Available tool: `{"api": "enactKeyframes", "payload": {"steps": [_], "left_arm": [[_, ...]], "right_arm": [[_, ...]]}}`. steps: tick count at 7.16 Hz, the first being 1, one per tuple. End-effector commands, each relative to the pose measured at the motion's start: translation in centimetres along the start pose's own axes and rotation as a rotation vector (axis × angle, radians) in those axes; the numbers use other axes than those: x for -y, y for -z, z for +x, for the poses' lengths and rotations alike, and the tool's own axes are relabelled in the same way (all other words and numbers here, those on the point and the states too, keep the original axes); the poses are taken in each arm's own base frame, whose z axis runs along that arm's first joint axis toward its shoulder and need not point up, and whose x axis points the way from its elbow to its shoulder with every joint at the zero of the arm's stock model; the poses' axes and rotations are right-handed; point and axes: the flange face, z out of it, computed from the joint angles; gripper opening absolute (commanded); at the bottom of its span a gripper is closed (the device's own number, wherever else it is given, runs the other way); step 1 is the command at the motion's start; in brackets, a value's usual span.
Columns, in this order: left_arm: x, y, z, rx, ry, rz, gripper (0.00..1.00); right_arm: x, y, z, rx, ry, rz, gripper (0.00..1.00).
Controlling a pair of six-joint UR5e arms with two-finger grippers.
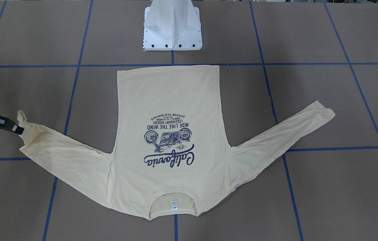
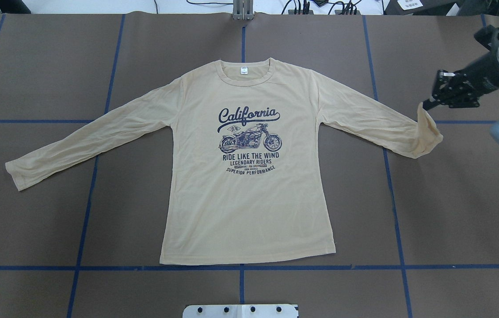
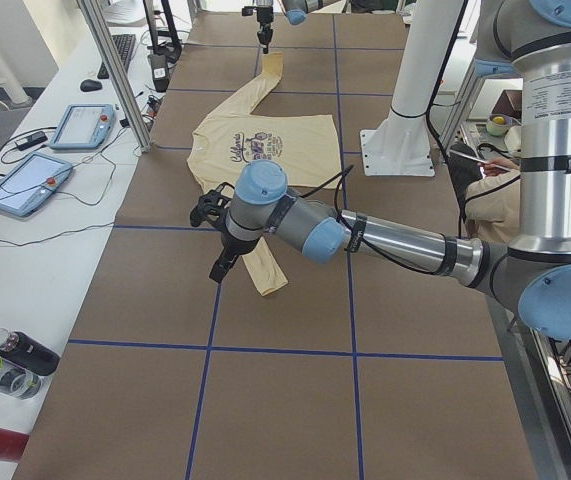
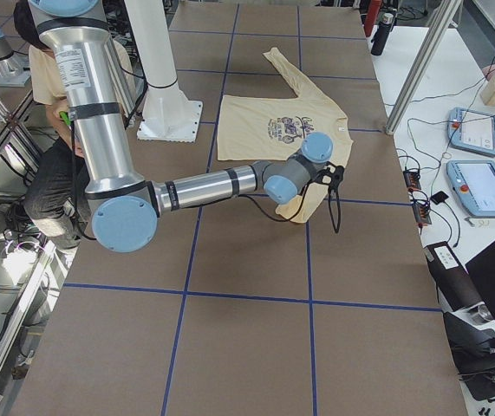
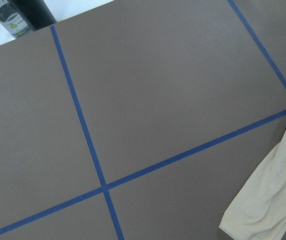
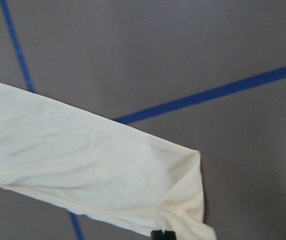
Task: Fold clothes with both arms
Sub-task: 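Carry the sleeve with the right gripper across the shirt toward the other sleeve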
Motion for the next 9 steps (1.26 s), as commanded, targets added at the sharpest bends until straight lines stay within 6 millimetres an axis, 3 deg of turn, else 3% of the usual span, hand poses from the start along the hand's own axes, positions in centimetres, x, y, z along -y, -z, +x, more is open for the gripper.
{"api": "enactKeyframes", "payload": {"steps": [1, 3, 5, 6, 9], "left_arm": [[0.5, 0.1, 0.2, -0.005, -0.007, 0.007, 1.00], [0.1, 0.0, 0.1, -0.008, -0.003, 0.003, 1.00], [-0.4, 0.1, 0.1, -0.019, 0.001, 0.000, 1.00], [-0.3, 0.2, 0.2, -0.021, -0.001, 0.002, 1.00], [-0.8, 0.1, 0.2, -0.020, 0.000, -0.003, 1.00]], "right_arm": [[-1.9, -2.7, -15.9, 0.019, -0.081, 0.028, 0.00], [-6.0, -7.3, -27.8, -0.008, -0.069, 0.112, 0.00], [-11.8, -11.5, -37.5, 0.021, 0.013, 0.154, 0.00], [-14.3, -14.0, -40.4, 0.015, 0.045, 0.149, 0.00], [-24.6, -18.2, -47.3, 0.060, 0.146, 0.145, 0.00]]}}
